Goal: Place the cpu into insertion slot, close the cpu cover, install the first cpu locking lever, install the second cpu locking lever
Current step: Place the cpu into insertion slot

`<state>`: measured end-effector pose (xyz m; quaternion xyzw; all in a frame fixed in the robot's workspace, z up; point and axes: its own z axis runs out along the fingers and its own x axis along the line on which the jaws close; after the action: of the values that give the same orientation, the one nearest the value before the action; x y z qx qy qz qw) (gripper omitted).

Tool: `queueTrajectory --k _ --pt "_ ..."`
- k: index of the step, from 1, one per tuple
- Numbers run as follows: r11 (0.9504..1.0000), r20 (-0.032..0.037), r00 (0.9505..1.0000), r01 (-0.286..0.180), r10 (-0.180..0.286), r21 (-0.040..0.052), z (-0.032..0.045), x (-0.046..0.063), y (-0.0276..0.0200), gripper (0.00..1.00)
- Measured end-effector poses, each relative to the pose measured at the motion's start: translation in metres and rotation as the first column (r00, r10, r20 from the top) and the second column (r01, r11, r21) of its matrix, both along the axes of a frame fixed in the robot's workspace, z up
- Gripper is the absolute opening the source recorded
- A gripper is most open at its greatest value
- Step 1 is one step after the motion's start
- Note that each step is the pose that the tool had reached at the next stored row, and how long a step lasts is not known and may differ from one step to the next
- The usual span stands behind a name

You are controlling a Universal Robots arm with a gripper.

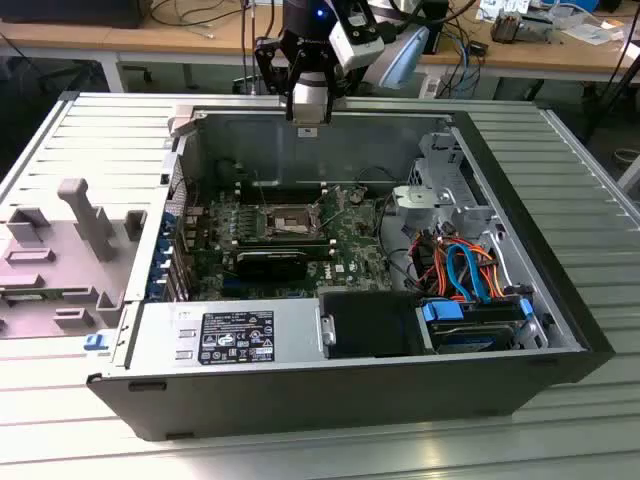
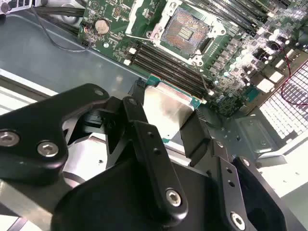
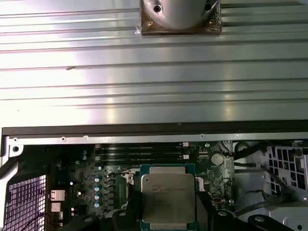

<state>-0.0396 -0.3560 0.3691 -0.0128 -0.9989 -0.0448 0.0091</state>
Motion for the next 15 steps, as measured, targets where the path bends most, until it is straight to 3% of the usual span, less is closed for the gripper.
queueTrajectory --k 4,15 --pt "1.0 0.0 1.0 0.0 0.0 0.0 -0.0002 0.0 -0.0101 0.54" --pt "1.0 0.0 1.0 0.0 0.0 0.0 -0.0011 0.0 -0.0129 0.54"
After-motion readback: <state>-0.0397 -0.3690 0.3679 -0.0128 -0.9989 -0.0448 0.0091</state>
